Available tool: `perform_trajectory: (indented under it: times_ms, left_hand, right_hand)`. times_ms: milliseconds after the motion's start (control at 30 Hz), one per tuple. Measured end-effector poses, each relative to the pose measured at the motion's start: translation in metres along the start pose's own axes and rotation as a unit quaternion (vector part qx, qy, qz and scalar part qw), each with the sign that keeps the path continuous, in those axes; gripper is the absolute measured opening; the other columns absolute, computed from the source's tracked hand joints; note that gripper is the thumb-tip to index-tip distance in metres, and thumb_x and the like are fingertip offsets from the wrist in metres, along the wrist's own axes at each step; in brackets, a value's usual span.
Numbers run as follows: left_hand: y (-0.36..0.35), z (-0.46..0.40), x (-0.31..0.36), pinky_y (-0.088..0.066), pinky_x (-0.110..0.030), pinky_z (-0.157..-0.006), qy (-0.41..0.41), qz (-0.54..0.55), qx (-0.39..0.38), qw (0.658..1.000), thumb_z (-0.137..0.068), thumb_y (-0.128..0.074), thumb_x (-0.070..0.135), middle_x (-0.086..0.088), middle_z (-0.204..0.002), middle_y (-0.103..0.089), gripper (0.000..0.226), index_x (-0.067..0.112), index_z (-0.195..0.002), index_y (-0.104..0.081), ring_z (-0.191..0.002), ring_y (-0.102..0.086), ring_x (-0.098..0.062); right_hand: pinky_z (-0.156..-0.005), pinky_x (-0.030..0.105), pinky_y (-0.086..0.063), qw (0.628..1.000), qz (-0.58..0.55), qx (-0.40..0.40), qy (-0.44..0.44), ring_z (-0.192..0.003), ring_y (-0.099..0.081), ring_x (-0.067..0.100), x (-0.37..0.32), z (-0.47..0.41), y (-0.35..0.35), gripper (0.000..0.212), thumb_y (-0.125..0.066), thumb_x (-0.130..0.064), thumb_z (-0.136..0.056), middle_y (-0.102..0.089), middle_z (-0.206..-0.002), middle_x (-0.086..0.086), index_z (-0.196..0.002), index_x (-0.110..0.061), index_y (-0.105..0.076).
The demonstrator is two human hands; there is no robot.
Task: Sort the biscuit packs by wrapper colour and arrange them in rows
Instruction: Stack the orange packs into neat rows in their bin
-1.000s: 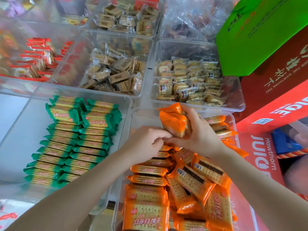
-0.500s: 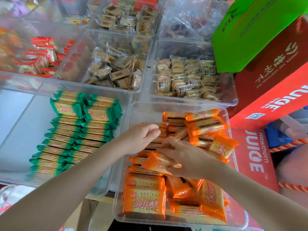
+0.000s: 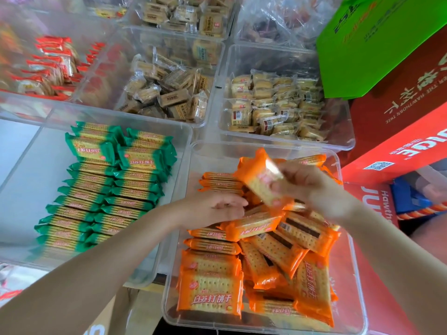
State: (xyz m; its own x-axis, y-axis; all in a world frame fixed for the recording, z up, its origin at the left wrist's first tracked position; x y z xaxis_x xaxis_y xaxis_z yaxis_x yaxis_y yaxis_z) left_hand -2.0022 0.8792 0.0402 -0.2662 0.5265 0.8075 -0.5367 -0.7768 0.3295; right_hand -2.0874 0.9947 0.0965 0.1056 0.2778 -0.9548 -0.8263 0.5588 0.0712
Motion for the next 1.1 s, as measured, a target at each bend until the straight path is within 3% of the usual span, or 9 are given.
perform_trajectory:
  times_ms: [67,133,267,367,433,633,733,867,1100]
  left_hand:
    - [-0.002,0.0,0.002,-0.041,-0.019,-0.097,-0.007,-0.003,0.007,1.0,-0.082,-0.037,0.071,0.022,-0.118,-0.056,0.062,0.031,-0.126,-0.054,-0.11,-0.053,0.001]
    - [-0.003,-0.002,0.003,-0.039,-0.012,-0.092,-0.021,-0.025,0.031,0.999,-0.087,-0.034,0.063,0.024,-0.11,-0.059,0.054,0.028,-0.12,-0.059,-0.105,-0.053,0.004]
    - [-0.001,-0.008,0.007,-0.037,-0.001,-0.076,-0.015,-0.121,0.058,0.991,-0.096,-0.044,0.036,0.019,-0.109,-0.062,0.029,0.027,-0.119,-0.061,-0.095,-0.053,0.007]
    - [0.0,-0.009,0.007,-0.044,-0.009,-0.082,-0.005,-0.124,0.039,0.992,-0.094,-0.05,0.035,0.013,-0.112,-0.064,0.03,0.025,-0.12,-0.06,-0.095,-0.057,0.003]
    - [0.007,-0.01,0.004,-0.047,-0.02,-0.086,0.005,-0.157,0.049,0.986,-0.093,-0.051,0.035,0.008,-0.114,-0.065,0.031,0.024,-0.121,-0.06,-0.097,-0.058,-0.003]
    - [0.031,-0.037,-0.015,-0.036,-0.038,-0.103,0.092,-0.423,0.144,0.89,-0.083,-0.052,0.053,-0.009,-0.135,-0.042,0.07,0.011,-0.137,-0.035,-0.124,-0.039,-0.025]
    - [0.028,-0.053,-0.034,-0.022,-0.041,-0.113,0.16,-0.414,0.118,0.888,-0.071,-0.049,0.075,-0.01,-0.146,-0.028,0.102,0.011,-0.145,-0.02,-0.134,-0.026,-0.027]
    - [0.034,-0.063,-0.037,-0.021,-0.04,-0.112,0.165,-0.388,0.107,0.9,-0.068,-0.057,0.074,-0.01,-0.145,-0.027,0.101,0.013,-0.143,-0.026,-0.132,-0.027,-0.03]
    - [0.033,-0.071,-0.038,-0.044,-0.037,-0.097,0.172,-0.327,0.039,0.928,-0.075,-0.064,0.043,-0.005,-0.137,-0.047,0.078,0.02,-0.142,-0.031,-0.118,-0.049,-0.026]
  right_hand:
    - [-0.064,0.026,-0.053,0.998,0.028,0.052,0.026,-0.071,-0.062,0.011,-0.011,-0.016,0.009,0.024,-0.062,-0.004,-0.085,-0.068,-0.082,-0.008,-0.106,-0.015,-0.055]
    - [-0.065,0.019,-0.047,0.969,0.22,0.083,0.072,-0.067,-0.057,0.003,-0.026,-0.033,0.007,0.028,-0.066,-0.011,-0.085,-0.062,-0.078,-0.019,-0.104,-0.02,-0.048]
    - [-0.065,0.031,-0.048,0.826,0.551,0.093,0.079,-0.086,-0.062,0.023,-0.021,-0.071,-0.023,0.03,-0.059,-0.025,-0.089,-0.065,-0.096,-0.002,-0.116,-0.017,-0.048]
    - [-0.041,0.021,-0.032,0.68,0.712,0.135,0.113,-0.05,-0.057,0.02,-0.012,-0.081,-0.037,0.035,-0.082,-0.023,-0.062,-0.06,-0.062,-0.003,-0.089,-0.015,-0.061]
    - [-0.036,0.018,-0.032,0.685,0.697,0.16,0.137,-0.044,-0.055,0.018,-0.005,-0.079,-0.036,0.039,-0.089,-0.017,-0.043,-0.056,-0.053,-0.004,-0.07,-0.014,-0.062]
    - [-0.053,0.023,-0.047,0.74,0.64,0.153,0.138,-0.062,-0.063,0.021,0.01,-0.08,-0.028,0.035,-0.088,-0.015,-0.049,-0.063,-0.069,-0.001,-0.073,-0.012,-0.062]
    - [-0.06,0.027,-0.049,0.775,0.597,0.165,0.129,-0.067,-0.064,0.026,0.006,-0.076,-0.02,0.034,-0.086,-0.015,-0.056,-0.065,-0.076,0.003,-0.08,-0.009,-0.063]
    - [-0.077,0.031,-0.042,0.842,0.512,0.163,0.056,-0.1,-0.057,0.024,0.007,-0.076,-0.01,0.034,-0.061,-0.018,-0.087,-0.062,-0.111,0.001,-0.119,-0.017,-0.054]
    - [-0.068,0.034,-0.05,0.807,0.538,0.218,0.108,-0.072,-0.065,0.031,0.005,-0.07,-0.008,0.024,-0.073,-0.006,-0.073,-0.068,-0.09,0.004,-0.096,-0.012,-0.069]
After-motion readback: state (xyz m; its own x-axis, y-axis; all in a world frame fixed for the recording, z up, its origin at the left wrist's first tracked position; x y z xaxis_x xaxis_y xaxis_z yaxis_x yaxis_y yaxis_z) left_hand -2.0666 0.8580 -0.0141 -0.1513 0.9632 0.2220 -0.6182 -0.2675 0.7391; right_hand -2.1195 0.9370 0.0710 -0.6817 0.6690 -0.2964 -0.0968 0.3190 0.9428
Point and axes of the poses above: each hand's wrist, its own z-axis away from the middle knuckle, its own y-axis out of the back of the hand, x = y × z, the point moved 8 cm from there along -z, towards the middle knuckle
